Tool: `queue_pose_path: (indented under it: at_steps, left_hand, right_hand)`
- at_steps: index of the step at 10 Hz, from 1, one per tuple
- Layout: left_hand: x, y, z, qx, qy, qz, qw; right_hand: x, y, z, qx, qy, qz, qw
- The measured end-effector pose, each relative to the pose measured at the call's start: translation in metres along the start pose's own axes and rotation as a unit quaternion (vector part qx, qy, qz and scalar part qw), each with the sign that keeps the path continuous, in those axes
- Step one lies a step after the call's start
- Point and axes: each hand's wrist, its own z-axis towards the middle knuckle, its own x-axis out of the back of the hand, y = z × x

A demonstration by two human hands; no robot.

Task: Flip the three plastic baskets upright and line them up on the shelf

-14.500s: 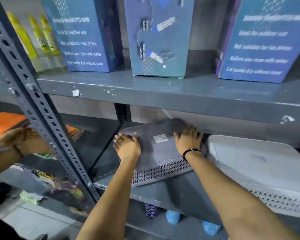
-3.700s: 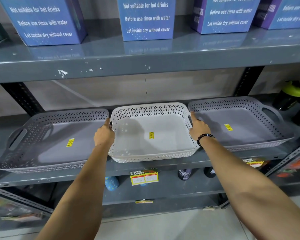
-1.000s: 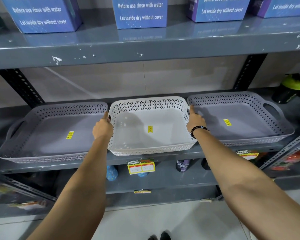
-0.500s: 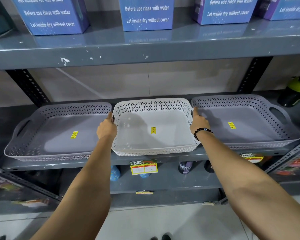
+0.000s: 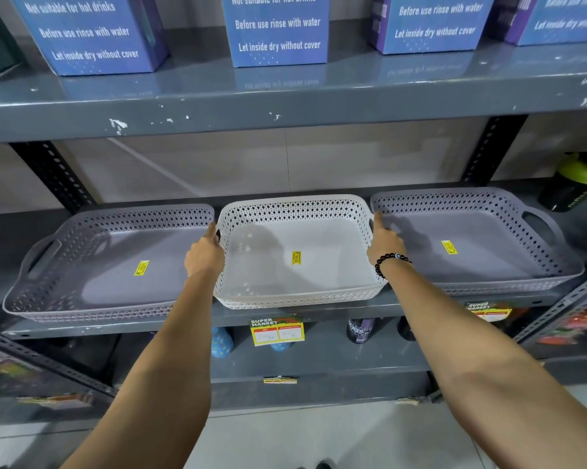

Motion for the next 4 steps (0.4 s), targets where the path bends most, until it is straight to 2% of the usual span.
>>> queue_pose_path:
  at_steps: [3, 4]
  left_hand:
    - [0.0029, 0.0007, -0.0022, -0.012, -0.018, 0.037, 0.999]
    - [0.0079, 0.0058, -0.0079, -0.013, -0.004, 0.035, 0.999]
  right_hand:
    - [0.0059, 0.0013, -0.0044, -0.008, -0.002, -0.006, 1.0]
    - [0.01, -0.0032, -0.0079, 0.003, 0.025, -0.024, 0.999]
